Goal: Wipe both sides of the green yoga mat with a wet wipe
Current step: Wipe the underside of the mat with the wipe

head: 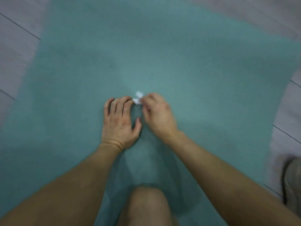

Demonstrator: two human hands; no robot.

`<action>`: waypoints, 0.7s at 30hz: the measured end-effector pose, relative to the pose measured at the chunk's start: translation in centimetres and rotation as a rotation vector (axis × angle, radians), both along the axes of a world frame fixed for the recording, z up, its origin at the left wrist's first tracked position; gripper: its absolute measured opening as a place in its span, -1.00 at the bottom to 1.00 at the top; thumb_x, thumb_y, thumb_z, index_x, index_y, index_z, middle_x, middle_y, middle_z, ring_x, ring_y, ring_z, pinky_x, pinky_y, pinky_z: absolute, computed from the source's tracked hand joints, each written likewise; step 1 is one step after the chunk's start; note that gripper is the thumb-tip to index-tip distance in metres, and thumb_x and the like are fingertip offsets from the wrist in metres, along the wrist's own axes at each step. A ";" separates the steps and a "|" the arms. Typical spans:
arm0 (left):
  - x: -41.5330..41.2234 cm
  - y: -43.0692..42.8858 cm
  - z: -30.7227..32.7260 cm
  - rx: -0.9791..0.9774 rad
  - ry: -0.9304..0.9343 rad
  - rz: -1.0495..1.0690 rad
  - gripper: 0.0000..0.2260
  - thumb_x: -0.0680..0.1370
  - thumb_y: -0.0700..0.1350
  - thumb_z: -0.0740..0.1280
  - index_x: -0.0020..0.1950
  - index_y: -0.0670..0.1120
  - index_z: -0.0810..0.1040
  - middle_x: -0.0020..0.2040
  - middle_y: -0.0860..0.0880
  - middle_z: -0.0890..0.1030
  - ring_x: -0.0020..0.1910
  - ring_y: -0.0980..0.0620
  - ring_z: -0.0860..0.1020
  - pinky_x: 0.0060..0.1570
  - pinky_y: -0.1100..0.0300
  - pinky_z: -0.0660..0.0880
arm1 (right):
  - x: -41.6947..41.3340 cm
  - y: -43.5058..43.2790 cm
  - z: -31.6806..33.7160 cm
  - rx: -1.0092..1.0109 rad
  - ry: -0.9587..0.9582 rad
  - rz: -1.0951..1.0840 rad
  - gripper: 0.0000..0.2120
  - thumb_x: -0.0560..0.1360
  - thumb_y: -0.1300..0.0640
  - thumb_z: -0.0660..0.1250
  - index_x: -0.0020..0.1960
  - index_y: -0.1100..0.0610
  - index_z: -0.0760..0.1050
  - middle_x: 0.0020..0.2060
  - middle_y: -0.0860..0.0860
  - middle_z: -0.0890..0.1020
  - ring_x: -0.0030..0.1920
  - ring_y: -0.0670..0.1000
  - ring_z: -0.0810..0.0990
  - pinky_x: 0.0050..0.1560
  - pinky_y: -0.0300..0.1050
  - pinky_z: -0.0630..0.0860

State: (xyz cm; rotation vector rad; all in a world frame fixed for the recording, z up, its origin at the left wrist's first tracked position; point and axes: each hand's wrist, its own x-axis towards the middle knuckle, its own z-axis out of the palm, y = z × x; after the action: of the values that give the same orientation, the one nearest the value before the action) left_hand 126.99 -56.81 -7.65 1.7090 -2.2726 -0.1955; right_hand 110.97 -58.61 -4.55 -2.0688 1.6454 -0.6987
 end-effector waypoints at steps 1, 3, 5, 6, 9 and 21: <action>0.0 0.0 0.1 0.001 0.001 0.020 -0.53 0.53 0.06 0.37 0.33 -0.20 0.52 0.33 -0.16 0.52 0.31 -0.21 0.44 0.54 -0.21 0.22 | 0.3 0.6 0.3 0.019 0.047 0.204 -0.77 0.58 0.22 0.31 0.17 0.18 0.67 0.00 0.13 0.61 0.02 0.17 0.59 0.10 0.05 0.57; 0.0 0.1 0.3 -0.001 0.020 0.041 -0.55 0.53 0.06 0.37 0.31 -0.19 0.53 0.32 -0.15 0.53 0.30 -0.21 0.45 0.52 -0.19 0.24 | -3.1 -1.0 1.0 0.006 0.143 0.354 -0.71 0.63 0.08 0.22 0.21 0.15 0.64 0.03 0.13 0.56 0.05 0.16 0.55 0.07 0.06 0.58; 0.4 0.1 0.4 -0.003 0.048 0.021 -0.58 0.54 0.05 0.39 0.29 -0.19 0.55 0.32 -0.14 0.55 0.30 -0.21 0.48 0.50 -0.17 0.27 | -8.0 -4.2 1.1 -0.033 0.240 0.127 -0.66 0.66 0.02 0.17 0.19 0.17 0.64 0.02 0.16 0.55 0.01 0.19 0.56 0.02 0.04 0.55; 1.0 0.1 0.4 0.005 0.055 -0.002 -0.59 0.55 0.04 0.39 0.30 -0.18 0.56 0.33 -0.14 0.55 0.32 -0.21 0.49 0.48 -0.16 0.29 | -10.3 -5.8 1.3 -0.046 0.275 -0.093 -0.66 0.66 0.04 0.17 0.14 0.21 0.64 0.00 0.18 0.55 -0.01 0.22 0.57 0.00 0.04 0.52; 4.8 0.2 0.9 0.008 0.002 0.017 -0.62 0.60 0.03 0.35 0.33 -0.16 0.56 0.36 -0.14 0.54 0.34 -0.24 0.48 0.45 -0.15 0.31 | -9.3 -7.0 1.4 0.024 0.153 -0.643 -0.75 0.63 0.17 0.23 0.08 0.25 0.65 0.00 0.24 0.58 -0.02 0.28 0.60 0.02 0.04 0.43; 16.4 -1.7 -0.2 0.027 -0.147 0.134 -0.50 0.59 0.14 0.26 0.47 -0.08 0.47 0.41 -0.14 0.43 0.35 -0.28 0.41 0.41 -0.20 0.25 | -8.3 -8.4 0.2 -0.064 0.199 -0.459 -0.80 0.59 0.16 0.28 0.07 0.17 0.67 0.03 0.20 0.59 0.03 0.25 0.59 0.06 0.01 0.44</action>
State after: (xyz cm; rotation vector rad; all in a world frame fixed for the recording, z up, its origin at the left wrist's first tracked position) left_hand 143.44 -58.52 -7.85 1.9405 -2.2543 -0.0741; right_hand 102.72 -67.06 -4.33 -1.8634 2.2767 -0.7100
